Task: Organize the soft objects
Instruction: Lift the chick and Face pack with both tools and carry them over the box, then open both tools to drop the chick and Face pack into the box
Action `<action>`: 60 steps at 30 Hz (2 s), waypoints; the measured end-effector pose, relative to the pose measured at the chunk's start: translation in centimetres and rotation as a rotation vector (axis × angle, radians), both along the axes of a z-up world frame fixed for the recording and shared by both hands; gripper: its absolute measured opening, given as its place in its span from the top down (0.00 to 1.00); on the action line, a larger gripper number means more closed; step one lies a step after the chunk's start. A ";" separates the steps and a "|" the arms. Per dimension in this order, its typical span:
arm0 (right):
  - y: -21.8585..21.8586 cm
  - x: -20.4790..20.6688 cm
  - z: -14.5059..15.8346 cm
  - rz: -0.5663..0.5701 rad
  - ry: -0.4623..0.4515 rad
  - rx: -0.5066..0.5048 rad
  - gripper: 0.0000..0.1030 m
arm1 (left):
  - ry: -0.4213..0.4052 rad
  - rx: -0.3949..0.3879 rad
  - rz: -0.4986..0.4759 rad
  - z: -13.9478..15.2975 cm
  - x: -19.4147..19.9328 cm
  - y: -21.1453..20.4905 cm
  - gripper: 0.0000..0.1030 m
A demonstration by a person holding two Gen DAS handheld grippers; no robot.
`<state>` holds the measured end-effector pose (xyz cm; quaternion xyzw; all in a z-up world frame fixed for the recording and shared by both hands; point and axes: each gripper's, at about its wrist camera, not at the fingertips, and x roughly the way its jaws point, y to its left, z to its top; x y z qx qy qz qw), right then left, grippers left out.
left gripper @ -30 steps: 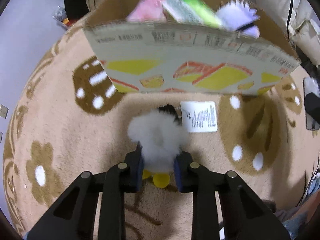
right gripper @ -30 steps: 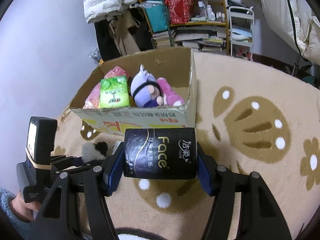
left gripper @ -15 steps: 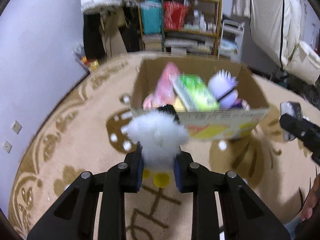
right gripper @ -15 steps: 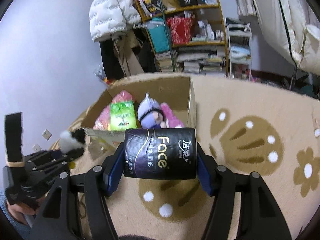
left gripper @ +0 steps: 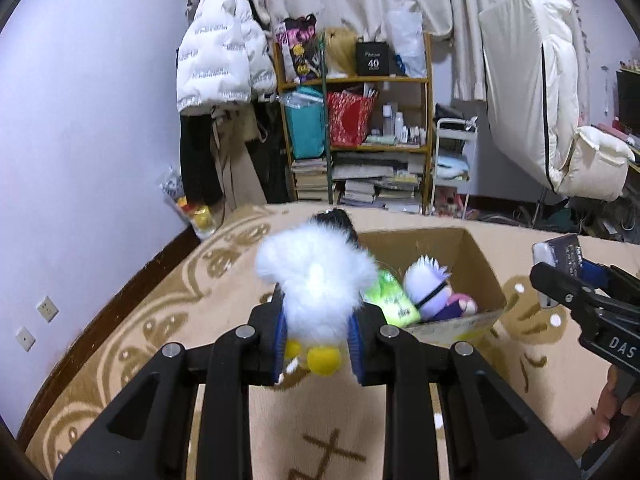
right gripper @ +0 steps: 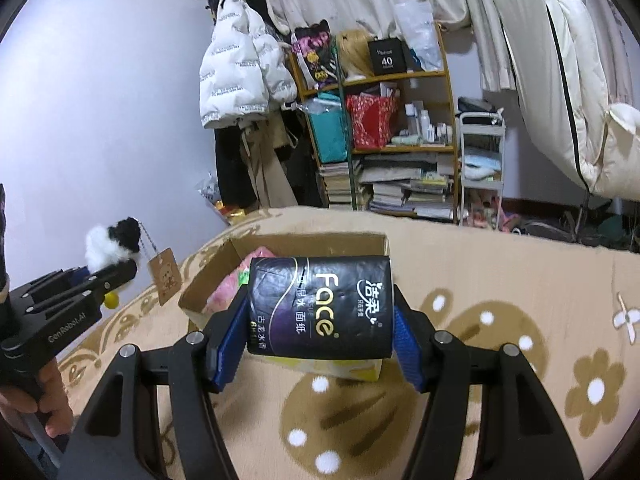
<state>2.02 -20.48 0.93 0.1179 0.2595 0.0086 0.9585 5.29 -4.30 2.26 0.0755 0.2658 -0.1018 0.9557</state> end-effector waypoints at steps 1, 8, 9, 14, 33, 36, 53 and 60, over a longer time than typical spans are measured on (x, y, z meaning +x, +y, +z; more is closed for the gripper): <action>0.0 0.2 0.1 0.001 -0.004 -0.003 0.34 | -0.007 -0.004 -0.003 0.3 0.1 0.0 0.77; 0.3 1.7 0.4 0.009 -0.031 -0.036 0.34 | -0.054 0.001 -0.012 1.1 1.6 -0.5 0.77; 0.3 2.0 0.4 0.011 -0.034 -0.041 0.34 | -0.055 -0.002 -0.013 1.1 2.0 -0.5 0.77; 0.6 3.8 0.3 0.018 -0.053 -0.067 0.34 | -0.063 0.005 -0.008 0.9 3.5 -0.9 0.77; -0.9 8.2 -3.2 0.056 -0.026 -0.049 0.34 | 0.032 -0.010 -0.024 -3.0 8.6 -1.9 0.76; -1.1 8.7 -4.0 0.064 -0.004 -0.042 0.34 | 0.039 -0.003 -0.045 -3.5 8.8 -2.5 0.75; -1.6 9.2 -5.8 0.071 0.057 -0.023 0.33 | 0.136 0.041 -0.105 -6.7 9.3 -4.8 0.49; -1.7 8.8 -5.8 0.069 0.053 -0.023 0.23 | 0.131 0.053 -0.055 -6.8 9.0 -3.8 0.26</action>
